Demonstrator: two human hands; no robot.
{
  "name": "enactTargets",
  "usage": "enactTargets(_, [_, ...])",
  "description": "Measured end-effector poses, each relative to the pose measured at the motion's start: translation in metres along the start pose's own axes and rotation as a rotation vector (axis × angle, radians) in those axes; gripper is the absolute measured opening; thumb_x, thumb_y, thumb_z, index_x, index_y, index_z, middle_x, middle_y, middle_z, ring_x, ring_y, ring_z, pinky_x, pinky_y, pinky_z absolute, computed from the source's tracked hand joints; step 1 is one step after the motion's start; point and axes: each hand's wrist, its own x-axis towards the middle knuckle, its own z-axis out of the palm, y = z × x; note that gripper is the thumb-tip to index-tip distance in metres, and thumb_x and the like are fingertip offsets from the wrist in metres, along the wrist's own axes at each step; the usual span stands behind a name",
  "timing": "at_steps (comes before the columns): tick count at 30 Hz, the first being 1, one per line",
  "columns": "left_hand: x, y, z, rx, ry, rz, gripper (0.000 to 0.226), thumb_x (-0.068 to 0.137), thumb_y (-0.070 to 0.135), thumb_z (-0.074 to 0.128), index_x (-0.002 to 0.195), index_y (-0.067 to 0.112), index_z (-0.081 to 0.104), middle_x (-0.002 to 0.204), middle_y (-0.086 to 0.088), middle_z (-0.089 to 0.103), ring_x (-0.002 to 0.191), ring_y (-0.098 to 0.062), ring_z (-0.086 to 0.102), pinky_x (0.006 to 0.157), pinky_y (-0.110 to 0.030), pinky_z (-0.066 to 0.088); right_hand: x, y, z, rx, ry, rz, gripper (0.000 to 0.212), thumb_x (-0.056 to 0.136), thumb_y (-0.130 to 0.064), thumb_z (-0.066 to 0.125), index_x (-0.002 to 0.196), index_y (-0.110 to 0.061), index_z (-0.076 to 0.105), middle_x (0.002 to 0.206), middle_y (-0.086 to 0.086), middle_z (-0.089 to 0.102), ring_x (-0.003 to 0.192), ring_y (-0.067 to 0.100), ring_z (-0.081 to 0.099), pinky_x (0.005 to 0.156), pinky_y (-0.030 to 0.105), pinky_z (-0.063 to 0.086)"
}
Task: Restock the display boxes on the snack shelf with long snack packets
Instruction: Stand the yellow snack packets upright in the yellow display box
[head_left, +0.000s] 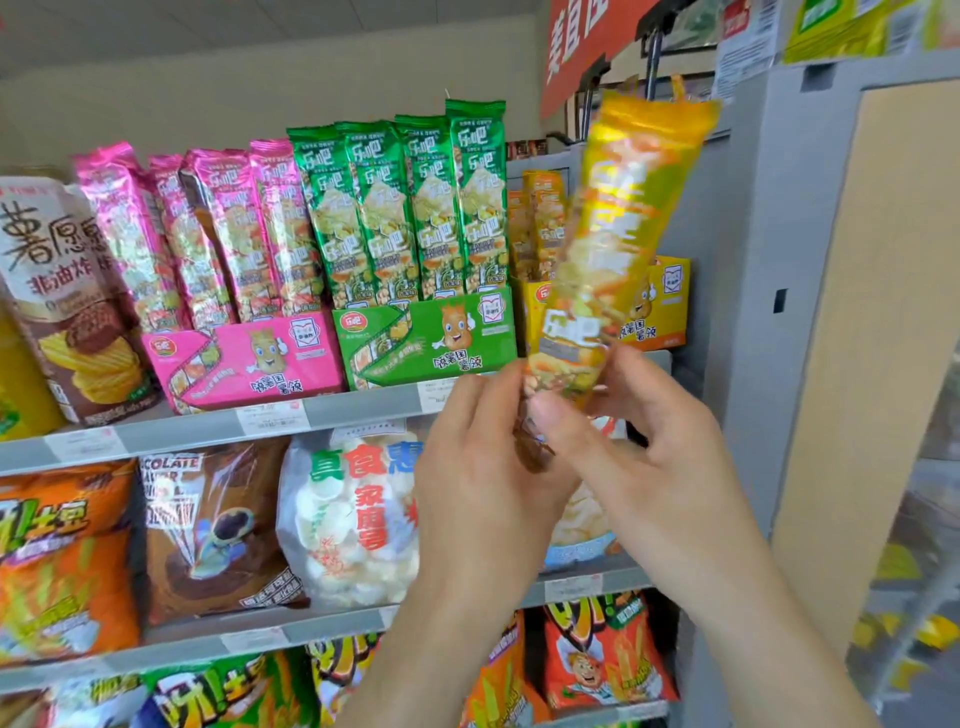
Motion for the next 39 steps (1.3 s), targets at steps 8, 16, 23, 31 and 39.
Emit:
enactTargets(8, [-0.014,-0.006,0.001,-0.123,0.115,0.202,0.038,0.086,0.027,0.069,0.122,0.016,0.065,0.116,0.005,0.059,0.102,-0.011,0.058,0.090,-0.015,0.042,0.022,0.003,-0.015,0.319,0.124,0.076,0.023,0.087,-0.019,0.063,0.106,-0.007,0.064,0.093,0.005,0.074,0.084,0.020,0.070,0.070,0.040,0.061])
enactTargets(16, [-0.023,-0.011,-0.002,-0.185,0.117,0.225,0.023,0.071,0.019,0.081,0.091,0.012,0.073,0.101,-0.004,0.060,0.099,0.002,0.056,0.087,-0.008,0.040,0.023,0.006,-0.012,0.414,0.061,0.200,0.028,0.088,-0.028,0.065,0.113,-0.015,0.063,0.096,0.008,0.065,0.086,0.023,0.064,0.071,0.044,0.058])
enactTargets(23, [-0.021,-0.007,-0.009,-0.552,-0.054,-0.153,0.022,0.074,0.043,0.075,0.082,0.033,0.058,0.094,0.007,0.057,0.090,-0.022,0.062,0.076,-0.033,0.052,0.023,0.009,-0.004,0.407,0.076,0.156,0.038,0.078,-0.029,0.070,0.111,-0.010,0.066,0.099,0.019,0.067,0.098,0.041,0.064,0.084,0.073,0.046])
enactTargets(31, [-0.026,-0.010,-0.001,-0.686,-0.087,-0.400,0.034,0.063,0.021,0.085,0.079,0.032,0.058,0.085,-0.001,0.070,0.080,-0.017,0.068,0.072,-0.022,0.055,0.029,0.010,-0.002,0.444,0.064,0.146,0.042,0.084,-0.020,0.065,0.124,-0.005,0.062,0.103,0.020,0.068,0.102,0.046,0.061,0.089,0.072,0.041])
enactTargets(39, [-0.023,-0.009,0.002,-0.726,-0.042,-0.417,0.028,0.060,0.024,0.079,0.082,0.020,0.062,0.071,0.002,0.070,0.066,-0.007,0.066,0.063,-0.013,0.051,0.034,0.016,0.000,0.334,0.137,0.176,0.070,0.071,-0.038,0.077,0.136,-0.021,0.054,0.114,0.021,0.067,0.109,0.041,0.062,0.097,0.067,0.044])
